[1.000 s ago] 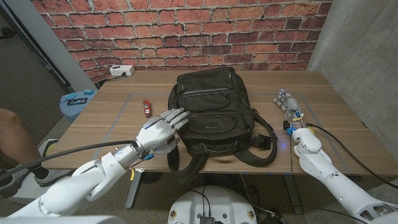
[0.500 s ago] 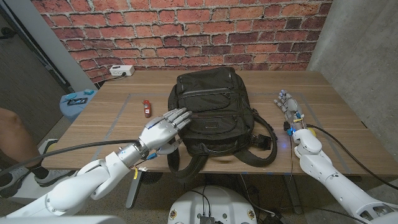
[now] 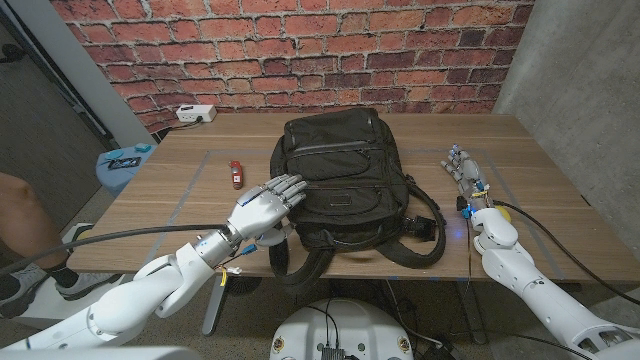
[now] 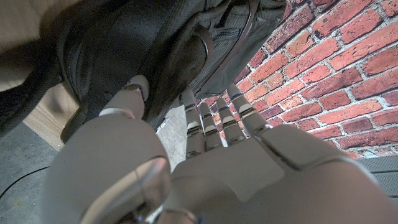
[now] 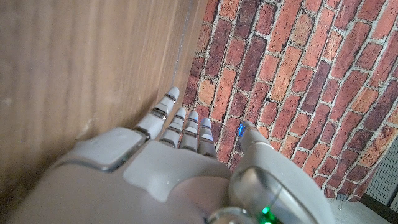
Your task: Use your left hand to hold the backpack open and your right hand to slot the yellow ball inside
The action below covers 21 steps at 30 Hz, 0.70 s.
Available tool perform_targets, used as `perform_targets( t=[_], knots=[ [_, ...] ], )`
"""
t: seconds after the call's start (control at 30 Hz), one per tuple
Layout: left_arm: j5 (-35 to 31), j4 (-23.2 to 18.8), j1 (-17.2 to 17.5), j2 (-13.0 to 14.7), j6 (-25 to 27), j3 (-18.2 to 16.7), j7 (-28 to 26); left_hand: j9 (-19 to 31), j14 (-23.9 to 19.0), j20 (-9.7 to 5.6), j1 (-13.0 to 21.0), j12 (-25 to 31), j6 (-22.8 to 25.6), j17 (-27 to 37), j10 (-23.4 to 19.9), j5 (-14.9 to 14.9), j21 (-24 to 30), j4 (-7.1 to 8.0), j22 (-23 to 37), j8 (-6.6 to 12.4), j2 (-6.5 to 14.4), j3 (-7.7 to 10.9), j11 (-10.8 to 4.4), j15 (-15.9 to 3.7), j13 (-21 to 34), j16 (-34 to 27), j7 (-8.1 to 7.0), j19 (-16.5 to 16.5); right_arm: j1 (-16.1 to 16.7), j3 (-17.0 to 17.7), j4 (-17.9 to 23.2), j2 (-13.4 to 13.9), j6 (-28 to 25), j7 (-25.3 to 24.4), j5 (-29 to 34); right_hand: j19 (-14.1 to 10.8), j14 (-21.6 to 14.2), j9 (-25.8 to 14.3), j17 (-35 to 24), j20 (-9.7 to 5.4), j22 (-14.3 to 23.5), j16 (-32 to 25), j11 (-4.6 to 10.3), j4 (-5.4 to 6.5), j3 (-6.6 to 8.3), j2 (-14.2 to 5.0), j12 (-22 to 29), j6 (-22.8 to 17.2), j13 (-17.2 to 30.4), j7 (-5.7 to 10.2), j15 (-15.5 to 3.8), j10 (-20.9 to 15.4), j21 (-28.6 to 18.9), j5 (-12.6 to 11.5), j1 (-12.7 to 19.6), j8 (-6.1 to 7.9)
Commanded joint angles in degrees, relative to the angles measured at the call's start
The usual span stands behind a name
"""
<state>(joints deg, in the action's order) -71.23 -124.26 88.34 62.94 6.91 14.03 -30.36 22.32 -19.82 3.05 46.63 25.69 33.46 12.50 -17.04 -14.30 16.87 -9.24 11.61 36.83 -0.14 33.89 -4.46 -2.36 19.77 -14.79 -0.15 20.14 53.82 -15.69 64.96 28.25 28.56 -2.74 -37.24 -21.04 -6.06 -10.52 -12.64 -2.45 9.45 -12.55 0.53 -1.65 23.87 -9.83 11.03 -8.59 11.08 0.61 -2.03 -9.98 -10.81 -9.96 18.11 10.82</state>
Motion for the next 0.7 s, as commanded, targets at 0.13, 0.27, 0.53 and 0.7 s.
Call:
perform_targets(
  t=[0.13, 0.27, 0.53, 0.7],
  knots=[
    [1.30, 1.57, -4.43, 1.70, 0.91, 5.29, -5.70, 0.28, -10.13, -0.71, 2.17, 6.20, 13.10, 1.79, -11.81, 0.40, 1.88, 0.00, 0.20, 7.20, 1.35, -1.90, -2.82, -3.07, 2.37, -3.50, -2.87, 3.77, -0.57, -0.30, -0.28, 0.63, -1.05, 1.11, -0.25, -0.19, 0.30, -0.21, -0.24, -2.15, 0.32, -0.39, -0.27, 0.10, -0.03, -0.09, 0.32, -0.52, 0.23, -0.12, -1.06, 0.16, -0.26, -0.04, 0.38, 0.28],
    [1.27, 1.14, -4.88, 2.21, 1.61, 5.98, -5.63, -0.09, -11.20, -0.90, 2.65, 7.29, 15.17, 2.27, -13.26, 0.44, 2.24, -0.04, 0.23, 8.12, 1.70, -2.34, -3.36, -3.48, 3.02, -3.97, -2.80, 4.38, -0.99, -0.51, -0.69, 0.64, -1.28, 1.61, -0.26, -0.19, 0.30, -0.21, -0.24, -2.15, 0.32, -0.40, -0.25, 0.10, -0.03, -0.10, 0.31, -0.51, 0.23, -0.10, -1.08, 0.17, -0.26, -0.04, 0.38, 0.27],
    [1.60, 0.79, -5.78, 2.56, 2.42, 7.10, -6.75, -0.81, -14.02, -1.27, 3.09, 9.18, 18.00, 2.83, -16.14, 0.37, 2.88, 0.07, 0.30, 9.30, 2.37, -2.57, -3.96, -4.37, 3.97, -4.92, -2.66, 5.45, -1.51, -0.84, -1.42, 0.57, -1.45, 2.30, -0.28, -0.18, 0.34, -0.21, -0.24, -2.15, 0.32, -0.39, -0.29, 0.09, -0.03, -0.12, 0.31, -0.54, 0.23, -0.08, -1.06, 0.19, -0.26, -0.04, 0.41, 0.28],
    [2.14, 0.19, -6.01, 2.90, 2.99, 6.99, -7.38, -1.57, -15.72, -1.48, 3.66, 10.58, 20.70, 3.16, -18.11, 0.28, 3.47, 0.11, 0.36, 10.30, 3.24, -2.32, -4.66, -5.30, 4.80, -5.27, -2.27, 6.34, -1.67, -0.92, -1.40, 0.66, -1.56, 2.34, -0.19, -0.17, 0.32, -0.21, -0.23, -2.13, 0.32, -0.40, -0.28, 0.08, -0.03, -0.12, 0.31, -0.55, 0.23, -0.11, -1.07, 0.20, -0.25, -0.05, 0.43, 0.28]
  ],
)
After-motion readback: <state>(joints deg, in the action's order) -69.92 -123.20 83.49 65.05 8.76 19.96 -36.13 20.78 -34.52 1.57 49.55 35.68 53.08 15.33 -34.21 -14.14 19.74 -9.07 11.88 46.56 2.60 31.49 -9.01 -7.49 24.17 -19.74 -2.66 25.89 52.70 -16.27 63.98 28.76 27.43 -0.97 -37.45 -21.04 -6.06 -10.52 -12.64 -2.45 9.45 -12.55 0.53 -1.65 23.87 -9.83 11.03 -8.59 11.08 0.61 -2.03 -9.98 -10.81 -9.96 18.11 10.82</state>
